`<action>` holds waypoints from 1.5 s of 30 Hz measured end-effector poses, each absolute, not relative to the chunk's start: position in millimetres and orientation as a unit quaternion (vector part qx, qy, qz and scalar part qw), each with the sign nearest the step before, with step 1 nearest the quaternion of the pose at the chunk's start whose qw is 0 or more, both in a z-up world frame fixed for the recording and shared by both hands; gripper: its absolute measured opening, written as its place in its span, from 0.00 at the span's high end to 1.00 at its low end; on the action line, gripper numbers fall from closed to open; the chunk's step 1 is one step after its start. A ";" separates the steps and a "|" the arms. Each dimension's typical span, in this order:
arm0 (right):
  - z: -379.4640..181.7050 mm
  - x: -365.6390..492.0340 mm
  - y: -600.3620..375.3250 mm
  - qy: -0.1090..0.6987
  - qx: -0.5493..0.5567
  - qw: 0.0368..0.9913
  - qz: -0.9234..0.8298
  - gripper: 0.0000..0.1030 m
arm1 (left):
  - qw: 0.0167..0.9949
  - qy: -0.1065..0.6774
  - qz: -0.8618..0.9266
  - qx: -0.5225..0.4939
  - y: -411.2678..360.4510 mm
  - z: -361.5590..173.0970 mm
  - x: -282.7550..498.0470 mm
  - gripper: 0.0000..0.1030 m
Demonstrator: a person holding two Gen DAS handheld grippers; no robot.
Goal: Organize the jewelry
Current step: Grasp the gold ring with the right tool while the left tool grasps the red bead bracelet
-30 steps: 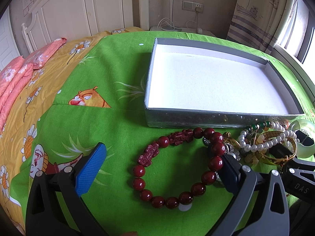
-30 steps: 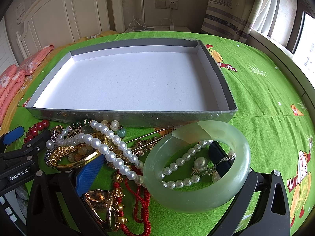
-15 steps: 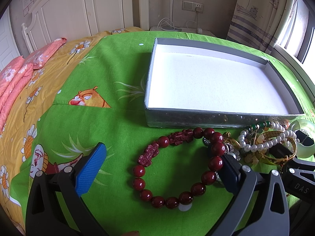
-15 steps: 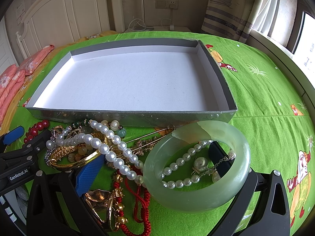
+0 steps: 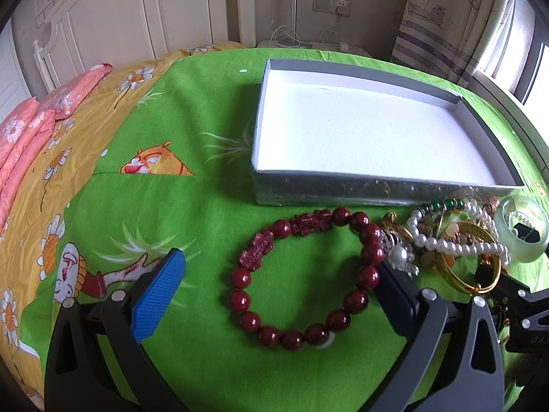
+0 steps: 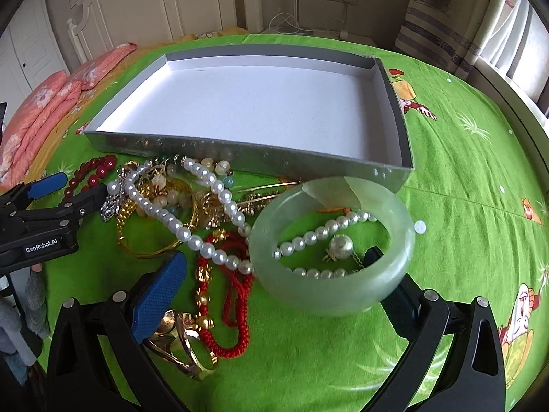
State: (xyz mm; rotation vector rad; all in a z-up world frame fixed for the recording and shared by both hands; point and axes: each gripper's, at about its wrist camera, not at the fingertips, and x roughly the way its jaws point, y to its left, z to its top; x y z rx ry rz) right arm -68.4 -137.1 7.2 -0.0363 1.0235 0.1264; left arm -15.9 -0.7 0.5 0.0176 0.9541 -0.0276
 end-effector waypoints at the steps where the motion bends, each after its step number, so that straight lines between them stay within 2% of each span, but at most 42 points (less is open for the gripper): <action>1: 7.4 -77.9 -137.1 0.487 -0.027 0.870 0.072 0.04 | 0.888 0.460 -0.018 0.011 -0.7 0.4 -23.6 0.02; 8: 12.1 -125.1 -143.4 0.473 -0.029 0.870 0.137 0.04 | 0.887 0.459 -0.049 0.025 6.6 -0.8 -81.8 0.02; 15: 50.1 -163.1 -166.2 0.377 0.024 0.903 0.205 0.04 | 0.898 0.432 -0.081 -0.024 20.1 1.2 -141.2 0.02; 19: 59.8 -191.3 -149.6 0.354 -0.030 0.903 0.243 0.04 | 0.903 0.416 -0.095 -0.050 24.3 2.9 -172.9 0.03; 22: 50.7 -200.5 -133.4 0.367 -0.055 0.893 0.255 0.05 | 0.909 0.404 -0.089 -0.049 25.3 7.7 -185.3 0.03; 24: 42.1 -199.5 -123.0 0.379 -0.060 0.887 0.258 0.20 | 0.912 0.398 -0.082 -0.047 26.6 12.7 -185.0 0.04; 26: 32.4 -194.0 -115.4 0.396 -0.067 0.883 0.245 0.28 | 0.912 0.397 -0.085 -0.052 27.0 16.9 -183.5 0.07; 28: 26.2 -186.8 -112.3 0.409 -0.075 0.880 0.229 0.31 | 0.909 0.402 -0.093 -0.053 23.8 21.2 -174.9 0.10; 31: 23.2 -182.8 -113.0 0.418 -0.073 0.879 0.216 0.40 | 0.906 0.408 -0.101 -0.054 19.6 25.5 -157.5 0.14; 32: 21.5 -181.4 -114.4 0.422 -0.068 0.878 0.216 0.45 | 0.903 0.412 -0.104 -0.060 18.6 25.2 -149.1 0.14; 33: 19.3 -180.7 -115.7 0.426 -0.062 0.877 0.216 0.55 | 0.900 0.417 -0.108 -0.070 18.2 24.5 -140.7 0.14; 37: 16.7 -180.9 -118.9 0.422 -0.048 0.878 0.221 0.57 | 0.893 0.434 -0.103 -0.069 11.0 19.1 -106.0 0.19; 39: 16.2 -182.2 -117.9 0.419 -0.049 0.880 0.220 0.57 | 0.894 0.440 -0.080 -0.038 6.1 15.5 -91.6 0.30; 40: 16.1 -182.5 -117.6 0.418 -0.049 0.880 0.220 0.57 | 0.893 0.443 -0.070 -0.031 6.8 14.1 -85.6 0.32; 45: 15.2 -182.5 -118.8 0.417 -0.038 0.881 0.221 0.57 | 0.889 0.445 -0.066 -0.090 29.6 17.8 -62.3 0.32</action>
